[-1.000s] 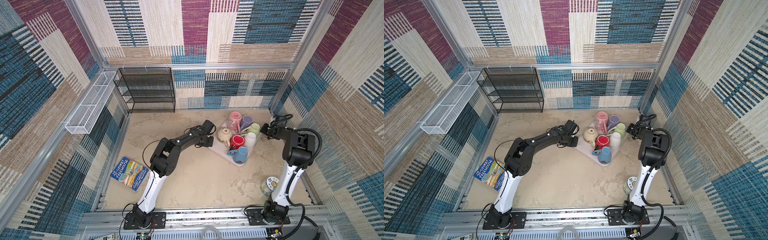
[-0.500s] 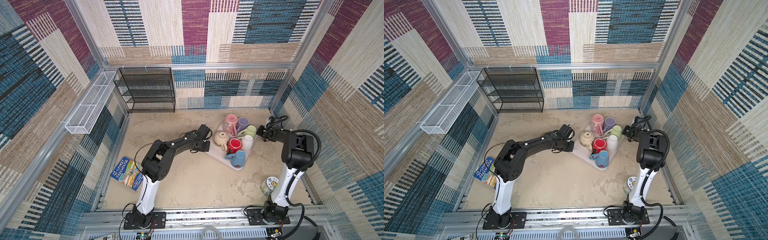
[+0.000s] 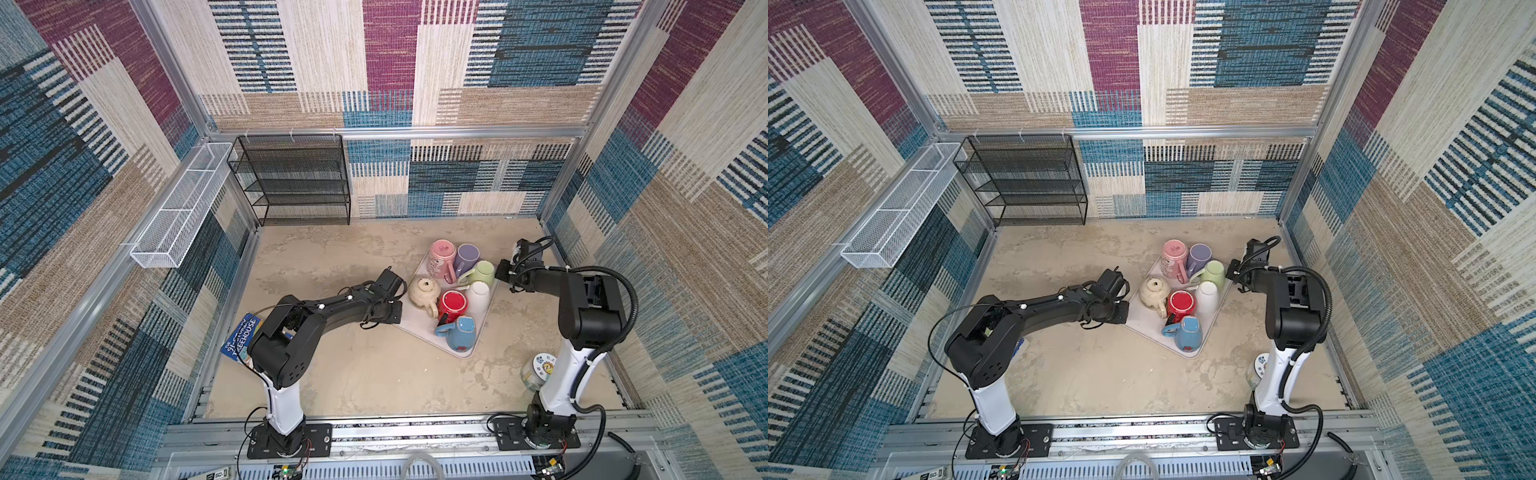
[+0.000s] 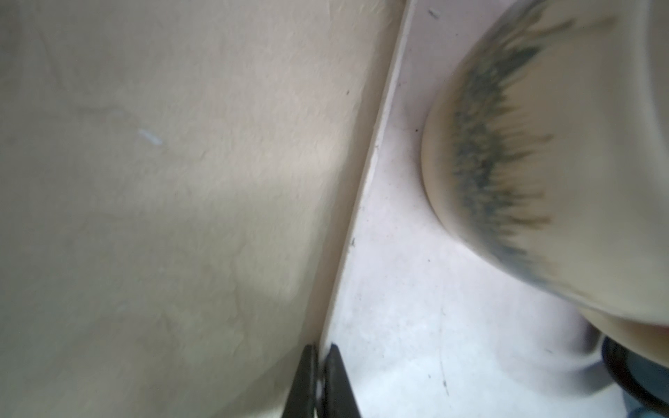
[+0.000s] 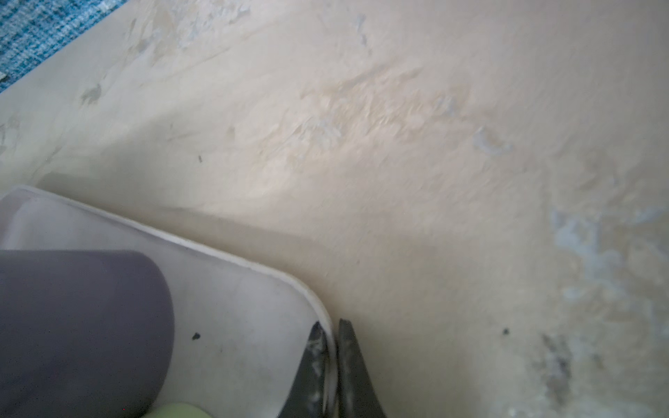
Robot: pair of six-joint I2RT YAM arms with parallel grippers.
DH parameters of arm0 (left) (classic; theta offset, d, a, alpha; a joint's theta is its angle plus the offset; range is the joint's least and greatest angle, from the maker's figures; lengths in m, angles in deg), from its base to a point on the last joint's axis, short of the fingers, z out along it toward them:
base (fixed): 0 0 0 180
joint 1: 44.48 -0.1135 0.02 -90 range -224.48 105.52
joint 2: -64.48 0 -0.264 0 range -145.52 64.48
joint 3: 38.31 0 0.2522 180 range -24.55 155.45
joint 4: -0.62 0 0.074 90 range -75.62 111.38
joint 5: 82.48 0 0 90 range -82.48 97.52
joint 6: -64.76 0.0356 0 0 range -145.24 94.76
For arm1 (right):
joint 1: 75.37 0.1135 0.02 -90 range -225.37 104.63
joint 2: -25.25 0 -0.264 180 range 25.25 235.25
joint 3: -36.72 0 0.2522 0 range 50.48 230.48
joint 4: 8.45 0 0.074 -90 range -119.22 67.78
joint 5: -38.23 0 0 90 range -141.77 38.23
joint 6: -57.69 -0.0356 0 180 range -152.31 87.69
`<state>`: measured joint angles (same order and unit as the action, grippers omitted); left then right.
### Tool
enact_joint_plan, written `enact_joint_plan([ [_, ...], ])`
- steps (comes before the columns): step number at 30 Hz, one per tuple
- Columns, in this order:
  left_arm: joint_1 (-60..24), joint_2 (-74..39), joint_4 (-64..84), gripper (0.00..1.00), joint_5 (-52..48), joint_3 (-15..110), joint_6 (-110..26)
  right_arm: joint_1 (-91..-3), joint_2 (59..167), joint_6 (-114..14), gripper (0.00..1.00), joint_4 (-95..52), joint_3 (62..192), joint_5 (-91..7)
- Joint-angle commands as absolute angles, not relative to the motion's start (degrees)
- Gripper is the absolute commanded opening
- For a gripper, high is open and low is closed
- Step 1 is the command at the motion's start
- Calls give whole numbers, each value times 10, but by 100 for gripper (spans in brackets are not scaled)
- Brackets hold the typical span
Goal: Turn the mug right side up
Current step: 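Pull the white tray toward the robot with both grippers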
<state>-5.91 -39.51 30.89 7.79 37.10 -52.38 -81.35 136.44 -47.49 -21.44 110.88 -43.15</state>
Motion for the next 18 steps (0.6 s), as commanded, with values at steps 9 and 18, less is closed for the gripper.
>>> enact_joint_plan([
  [9, -83, -268, 312, 0, 93, 239, -557, -735, 1296, -534, 0, -354, 995, -390],
  [18, -152, -197, 308, 0, 74, 171, -556, -680, 1244, -562, 0, -366, 943, -406],
])
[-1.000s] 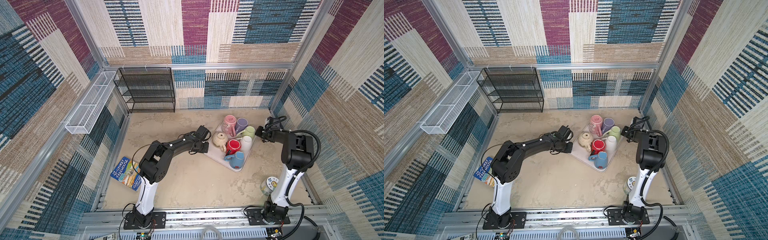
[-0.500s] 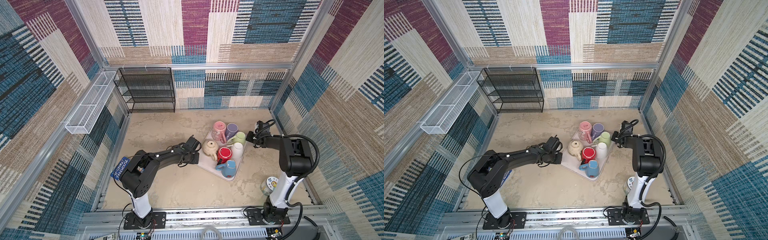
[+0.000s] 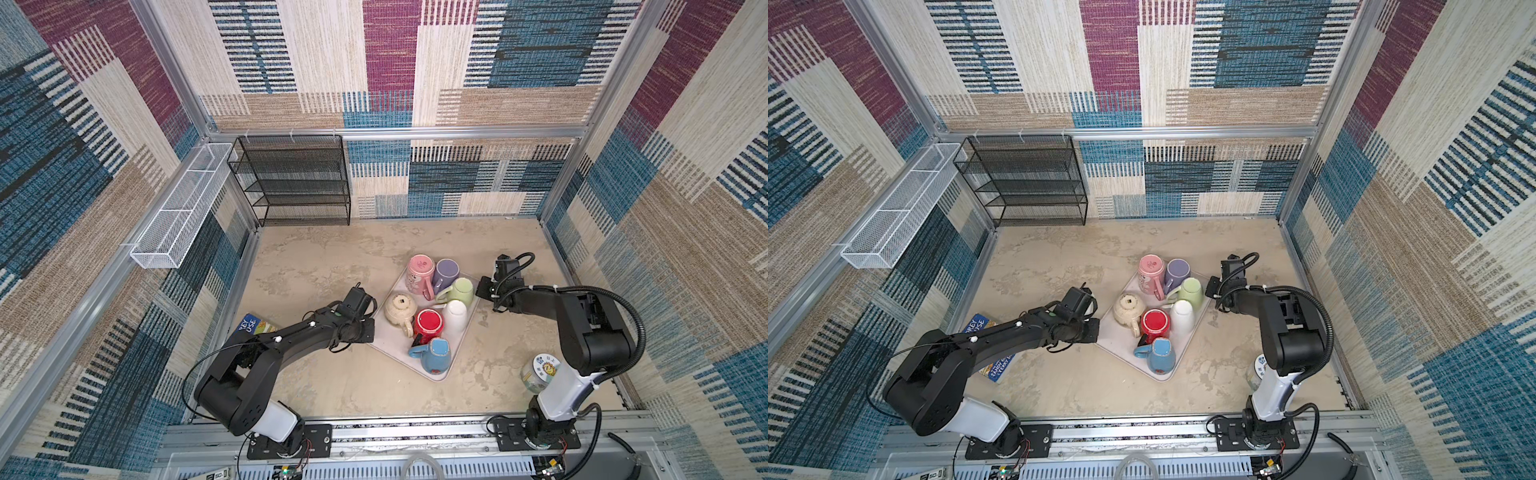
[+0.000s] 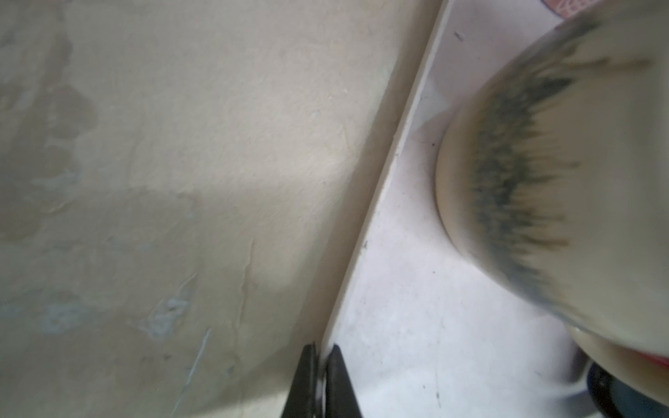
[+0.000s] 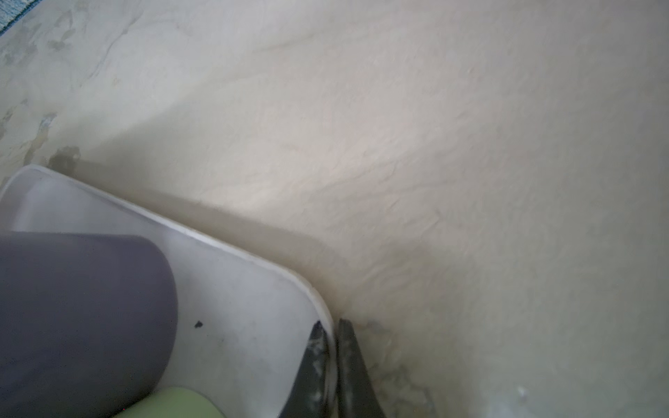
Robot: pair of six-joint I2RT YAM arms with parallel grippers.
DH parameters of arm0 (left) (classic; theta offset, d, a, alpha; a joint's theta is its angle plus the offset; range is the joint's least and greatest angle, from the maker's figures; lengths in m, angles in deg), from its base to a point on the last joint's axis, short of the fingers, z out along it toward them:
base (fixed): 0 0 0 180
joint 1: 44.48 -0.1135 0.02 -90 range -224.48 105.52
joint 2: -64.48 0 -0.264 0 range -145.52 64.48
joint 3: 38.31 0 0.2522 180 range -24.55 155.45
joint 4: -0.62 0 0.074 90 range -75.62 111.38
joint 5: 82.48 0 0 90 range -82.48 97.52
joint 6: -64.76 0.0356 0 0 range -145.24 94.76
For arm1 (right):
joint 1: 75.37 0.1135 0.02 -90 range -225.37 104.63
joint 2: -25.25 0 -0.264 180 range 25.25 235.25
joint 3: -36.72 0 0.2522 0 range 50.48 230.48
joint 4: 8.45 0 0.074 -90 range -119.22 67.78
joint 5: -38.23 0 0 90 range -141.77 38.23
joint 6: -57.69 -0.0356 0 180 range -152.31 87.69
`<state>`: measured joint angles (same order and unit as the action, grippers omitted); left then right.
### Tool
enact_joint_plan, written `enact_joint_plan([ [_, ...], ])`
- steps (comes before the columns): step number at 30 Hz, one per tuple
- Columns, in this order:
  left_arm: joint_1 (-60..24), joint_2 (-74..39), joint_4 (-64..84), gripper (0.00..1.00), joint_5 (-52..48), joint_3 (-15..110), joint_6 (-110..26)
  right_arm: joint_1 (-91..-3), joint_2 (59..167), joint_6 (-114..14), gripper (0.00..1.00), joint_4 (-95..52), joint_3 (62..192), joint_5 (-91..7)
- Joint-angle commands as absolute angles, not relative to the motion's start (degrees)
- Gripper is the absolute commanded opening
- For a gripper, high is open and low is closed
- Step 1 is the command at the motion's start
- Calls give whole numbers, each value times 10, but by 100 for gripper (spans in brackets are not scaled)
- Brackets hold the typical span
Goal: Turn the mug right side up
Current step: 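Pull the white tray toward the robot with both grippers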
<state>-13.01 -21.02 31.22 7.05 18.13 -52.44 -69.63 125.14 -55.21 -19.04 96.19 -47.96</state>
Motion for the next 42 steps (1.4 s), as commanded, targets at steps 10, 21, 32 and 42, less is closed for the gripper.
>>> enact_joint_plan([
  [10, -224, -198, 301, 0, 47, 166, -537, -626, 1182, -583, 0, -390, 893, -408],
  [21, -262, -192, 275, 0, 48, 164, -536, -590, 1082, -618, 0, -426, 812, -396],
  [32, -291, -188, 260, 0, 28, 158, -536, -530, 968, -703, 0, -445, 752, -379],
  [42, -294, -180, 266, 21, 9, 161, -530, -530, 968, -689, 18, -445, 787, -468],
])
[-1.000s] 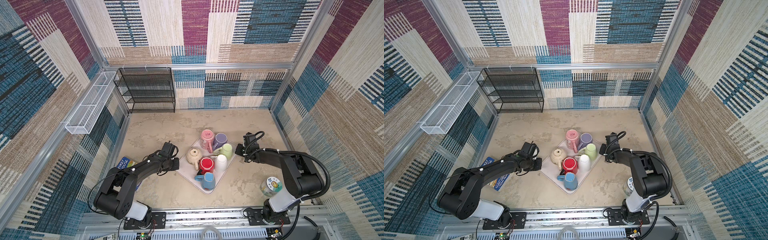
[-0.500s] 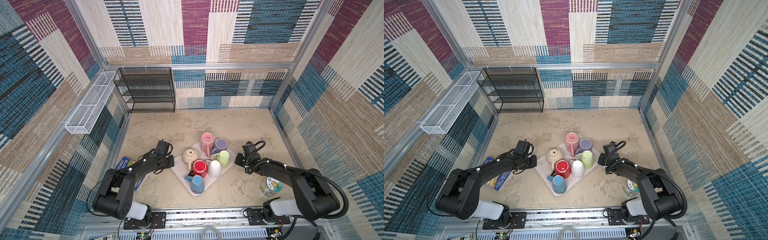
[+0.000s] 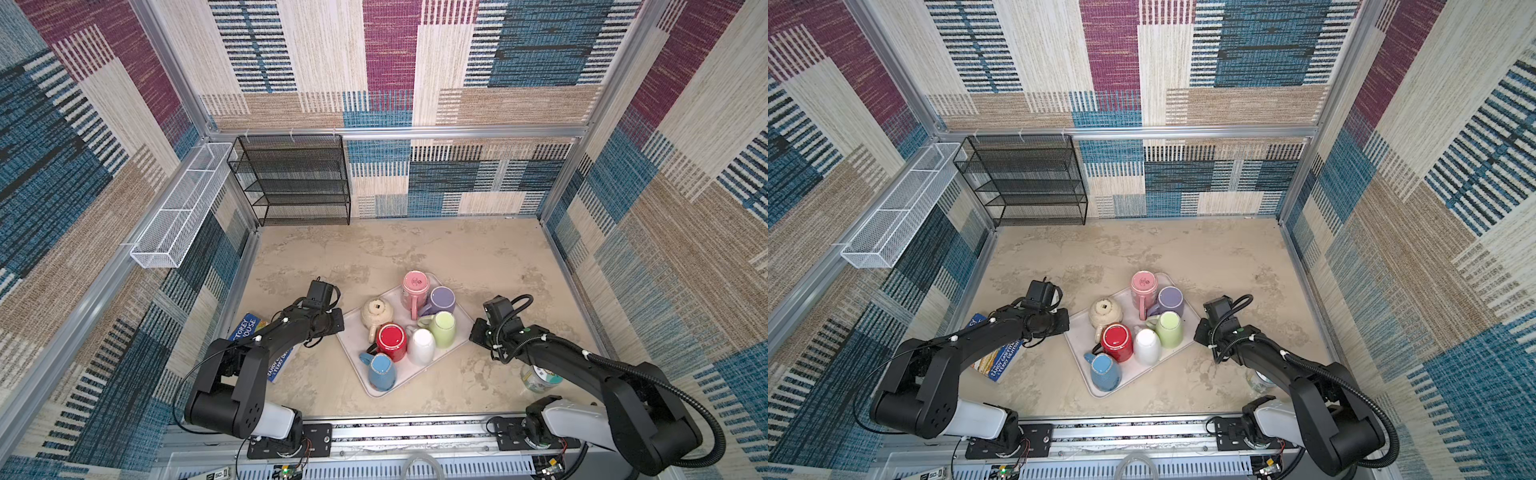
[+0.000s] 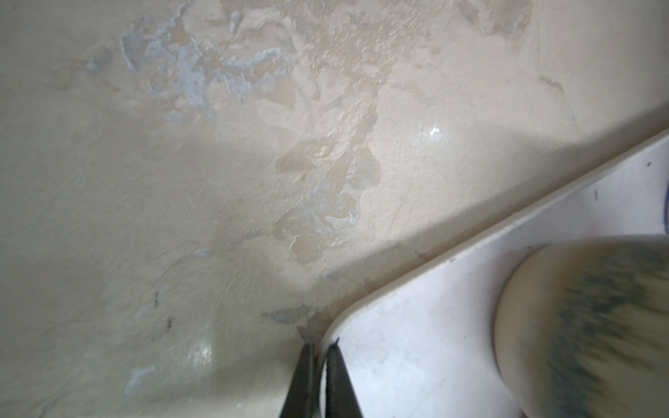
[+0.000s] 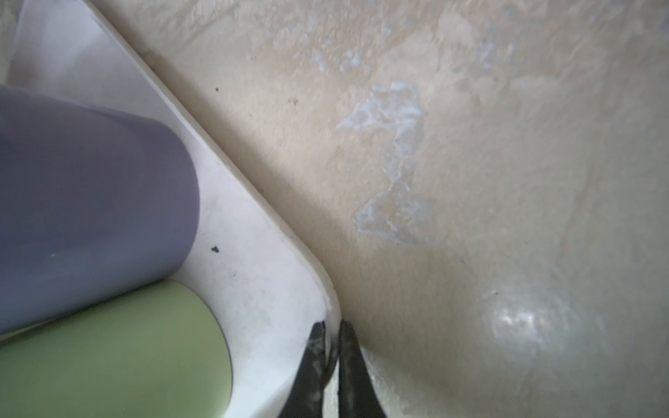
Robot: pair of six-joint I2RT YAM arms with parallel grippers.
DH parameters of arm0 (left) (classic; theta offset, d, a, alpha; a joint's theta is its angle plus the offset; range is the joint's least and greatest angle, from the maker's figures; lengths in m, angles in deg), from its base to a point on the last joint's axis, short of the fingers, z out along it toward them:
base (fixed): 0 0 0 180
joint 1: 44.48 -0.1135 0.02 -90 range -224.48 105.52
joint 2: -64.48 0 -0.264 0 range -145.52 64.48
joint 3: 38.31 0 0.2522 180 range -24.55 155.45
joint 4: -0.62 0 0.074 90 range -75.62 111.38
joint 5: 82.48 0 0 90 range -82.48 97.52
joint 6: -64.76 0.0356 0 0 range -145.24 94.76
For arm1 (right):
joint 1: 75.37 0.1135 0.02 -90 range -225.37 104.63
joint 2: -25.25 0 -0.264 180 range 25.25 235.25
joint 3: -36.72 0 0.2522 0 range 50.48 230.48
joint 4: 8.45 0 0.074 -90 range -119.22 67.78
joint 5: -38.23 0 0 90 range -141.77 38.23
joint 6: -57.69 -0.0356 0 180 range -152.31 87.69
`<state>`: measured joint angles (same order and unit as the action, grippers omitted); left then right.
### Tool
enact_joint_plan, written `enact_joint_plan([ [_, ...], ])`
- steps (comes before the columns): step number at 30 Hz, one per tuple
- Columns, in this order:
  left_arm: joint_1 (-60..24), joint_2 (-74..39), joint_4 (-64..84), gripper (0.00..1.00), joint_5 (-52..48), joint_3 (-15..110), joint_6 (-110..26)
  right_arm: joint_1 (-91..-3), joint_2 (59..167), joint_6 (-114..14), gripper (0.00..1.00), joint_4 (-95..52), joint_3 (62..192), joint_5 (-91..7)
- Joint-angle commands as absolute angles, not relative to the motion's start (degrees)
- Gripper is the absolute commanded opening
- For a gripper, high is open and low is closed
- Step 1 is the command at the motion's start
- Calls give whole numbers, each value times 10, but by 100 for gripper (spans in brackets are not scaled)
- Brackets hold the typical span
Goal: Turn the mug right side up
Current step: 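Pull the white tray toward the robot with both grippers, then raise the left gripper above the pink mug while the right lifts beside it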
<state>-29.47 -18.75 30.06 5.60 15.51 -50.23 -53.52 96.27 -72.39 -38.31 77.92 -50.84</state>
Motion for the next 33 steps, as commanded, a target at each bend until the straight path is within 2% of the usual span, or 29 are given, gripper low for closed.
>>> enact_joint_plan([
  [1, -294, -176, 269, 27, 11, 163, -530, -530, 970, -686, 22, -443, 794, -474],
  [5, -294, -161, 310, 49, 12, 186, -524, -530, 968, -664, 40, -460, 833, -507],
  [11, -294, -83, 402, 75, 39, 244, -515, -530, 904, -626, 57, -488, 879, -571],
  [13, -294, -53, 445, 77, 51, 277, -500, -530, 887, -612, 59, -489, 898, -585],
  [18, -284, -28, 573, 74, 43, 399, -437, -530, 867, -575, 63, -458, 944, -606],
  [22, -214, -39, 639, 72, 73, 475, -410, -530, 869, -559, 66, -402, 967, -588],
  [24, -176, -51, 652, 73, 92, 491, -413, -530, 881, -554, 66, -377, 979, -570],
  [30, -112, -125, 666, 70, 60, 545, -426, -530, 915, -530, 66, -338, 1008, -554],
  [33, -80, -166, 669, 78, 76, 578, -430, -530, 919, -530, 66, -318, 996, -547],
])
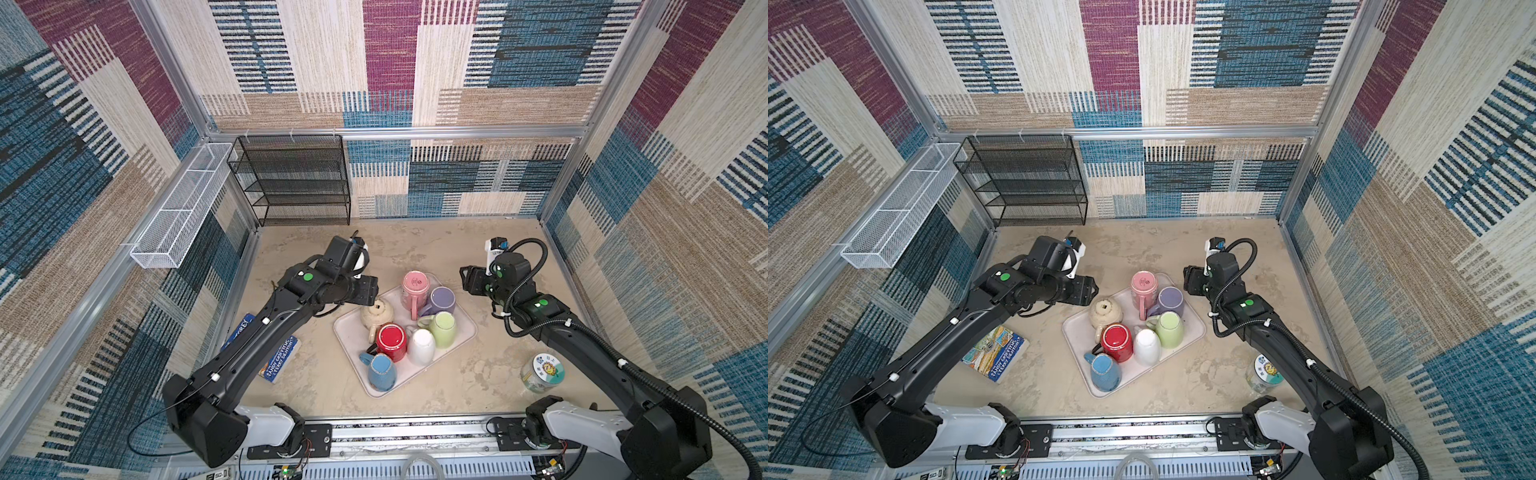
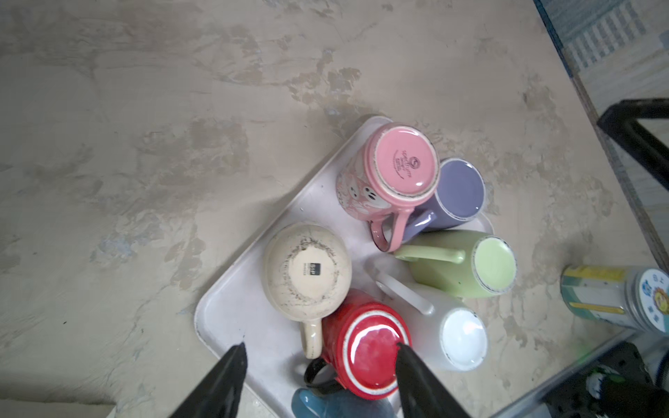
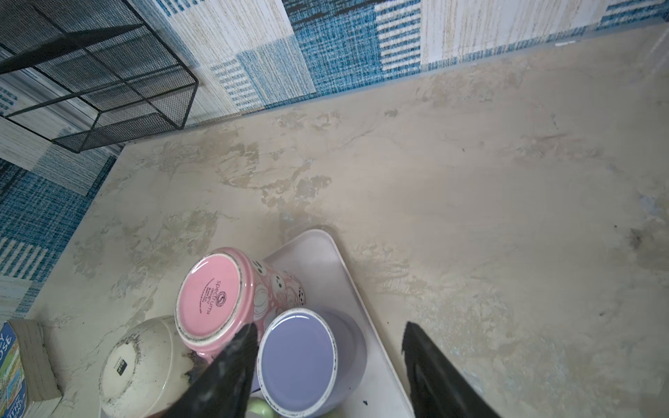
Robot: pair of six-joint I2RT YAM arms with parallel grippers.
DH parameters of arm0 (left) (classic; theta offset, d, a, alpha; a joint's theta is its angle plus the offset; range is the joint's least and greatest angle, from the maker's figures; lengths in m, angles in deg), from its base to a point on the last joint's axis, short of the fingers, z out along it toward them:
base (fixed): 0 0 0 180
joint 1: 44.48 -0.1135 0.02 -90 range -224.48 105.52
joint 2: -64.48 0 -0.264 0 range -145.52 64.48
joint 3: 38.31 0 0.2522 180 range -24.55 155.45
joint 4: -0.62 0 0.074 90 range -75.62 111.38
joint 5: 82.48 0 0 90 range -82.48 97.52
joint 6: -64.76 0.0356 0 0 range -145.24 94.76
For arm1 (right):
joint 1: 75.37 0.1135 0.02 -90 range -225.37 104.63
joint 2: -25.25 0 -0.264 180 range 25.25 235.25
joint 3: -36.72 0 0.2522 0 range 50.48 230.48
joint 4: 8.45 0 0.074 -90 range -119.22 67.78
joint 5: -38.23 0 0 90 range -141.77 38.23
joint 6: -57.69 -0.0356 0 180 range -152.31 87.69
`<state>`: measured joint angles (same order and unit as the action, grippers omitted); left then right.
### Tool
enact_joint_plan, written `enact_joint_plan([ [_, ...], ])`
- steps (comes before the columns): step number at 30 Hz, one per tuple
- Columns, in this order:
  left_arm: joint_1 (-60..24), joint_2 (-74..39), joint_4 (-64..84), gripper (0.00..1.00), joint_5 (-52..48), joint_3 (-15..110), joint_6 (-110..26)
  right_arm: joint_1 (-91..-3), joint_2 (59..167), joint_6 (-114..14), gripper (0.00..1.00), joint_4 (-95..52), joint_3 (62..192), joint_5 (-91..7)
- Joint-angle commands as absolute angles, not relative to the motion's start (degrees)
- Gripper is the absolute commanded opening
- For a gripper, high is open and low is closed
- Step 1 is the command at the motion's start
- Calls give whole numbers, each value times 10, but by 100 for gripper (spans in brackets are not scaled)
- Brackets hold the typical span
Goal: Turn the mug right side up
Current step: 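Raise the left gripper above the pink mug while the right lifts beside it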
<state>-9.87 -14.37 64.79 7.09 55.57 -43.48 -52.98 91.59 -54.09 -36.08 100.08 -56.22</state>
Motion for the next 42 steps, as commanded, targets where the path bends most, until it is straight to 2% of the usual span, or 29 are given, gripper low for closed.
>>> enact_joint_plan([
  [1, -71, -178, 669, 80, 79, 588, -431, -530, 922, -530, 66, -313, 992, -543],
  [2, -60, -191, 670, 84, 85, 598, -432, -530, 925, -531, 66, -308, 989, -543],
  [3, -48, -204, 670, 83, 93, 608, -432, -531, 927, -531, 66, -306, 986, -548],
  [6, -18, -235, 671, 69, 127, 630, -443, -532, 923, -547, 65, -285, 969, -554],
  [10, 5, -270, 670, 58, 153, 644, -470, -532, 913, -575, 63, -241, 931, -554],
  [18, 38, -354, 625, 57, 158, 644, -506, -541, 912, -594, 63, -200, 887, -558],
  [29, 40, -448, 587, 59, 128, 698, -517, -545, 897, -622, 64, -160, 851, -565],
  [42, 37, -521, 588, 57, 154, 730, -511, -545, 867, -634, 64, -137, 831, -558],
])
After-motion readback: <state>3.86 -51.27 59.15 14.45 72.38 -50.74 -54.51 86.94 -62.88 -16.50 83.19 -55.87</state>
